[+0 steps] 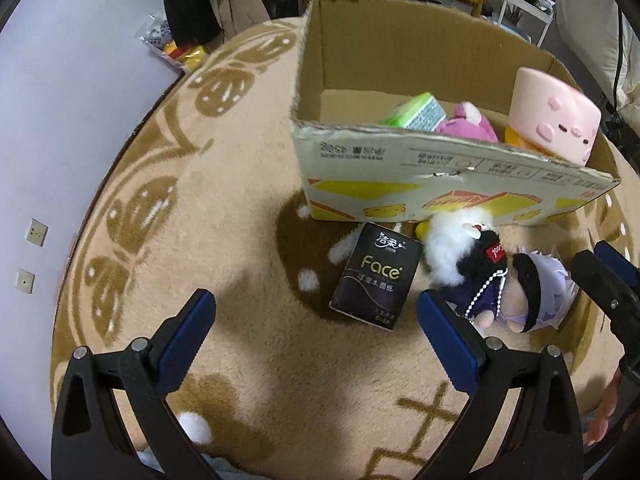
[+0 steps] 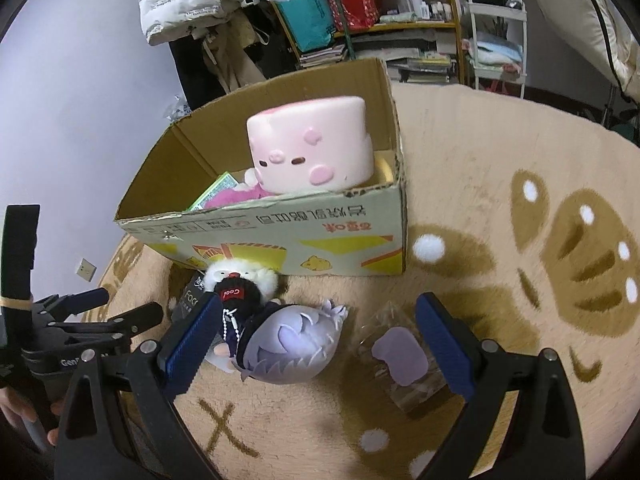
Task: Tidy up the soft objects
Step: 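Lower the left tool to the black Face pack while the right tool reaches the lavender plush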
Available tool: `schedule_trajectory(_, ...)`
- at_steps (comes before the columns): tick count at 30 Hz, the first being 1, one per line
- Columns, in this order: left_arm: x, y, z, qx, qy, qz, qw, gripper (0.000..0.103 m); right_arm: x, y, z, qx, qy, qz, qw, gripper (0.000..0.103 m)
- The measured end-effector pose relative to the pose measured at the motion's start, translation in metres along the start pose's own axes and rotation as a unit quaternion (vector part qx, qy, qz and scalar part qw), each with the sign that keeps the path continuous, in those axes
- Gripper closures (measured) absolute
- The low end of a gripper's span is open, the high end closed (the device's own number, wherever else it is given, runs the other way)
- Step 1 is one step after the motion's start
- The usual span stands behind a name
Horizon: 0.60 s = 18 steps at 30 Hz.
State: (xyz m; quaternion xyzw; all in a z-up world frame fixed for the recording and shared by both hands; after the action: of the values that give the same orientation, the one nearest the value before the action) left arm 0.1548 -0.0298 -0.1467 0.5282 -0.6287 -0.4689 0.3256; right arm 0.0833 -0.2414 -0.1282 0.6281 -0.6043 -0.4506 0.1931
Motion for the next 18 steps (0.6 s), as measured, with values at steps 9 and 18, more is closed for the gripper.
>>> schedule_trajectory(9, 0.002, -0.032, -0.004, -0.040, 0.005, 0.000, 0.9992, 0.003, 0.002, -0.018, 0.001, -0.031, -0.010, -0.006, 0.999, 0.002)
schedule_trajectory(18, 0.001, -0.047, -0.006, -0.056, 0.020, 0.022, 0.9980, 0.004, 0.000, -0.041, 0.009, -0.077, -0.032, -0.046, 0.995, 0.024)
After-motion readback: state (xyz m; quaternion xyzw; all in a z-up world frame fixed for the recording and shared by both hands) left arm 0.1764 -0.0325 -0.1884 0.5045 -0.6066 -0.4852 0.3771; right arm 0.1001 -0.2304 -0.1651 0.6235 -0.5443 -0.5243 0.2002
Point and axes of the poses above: each gripper's, at about its wrist camera, not at the fingertips, and y roughly against the way its jaws point, x to its right, z to its underside, the point moved 3 cm from there along -y, roughly the way its jaws point
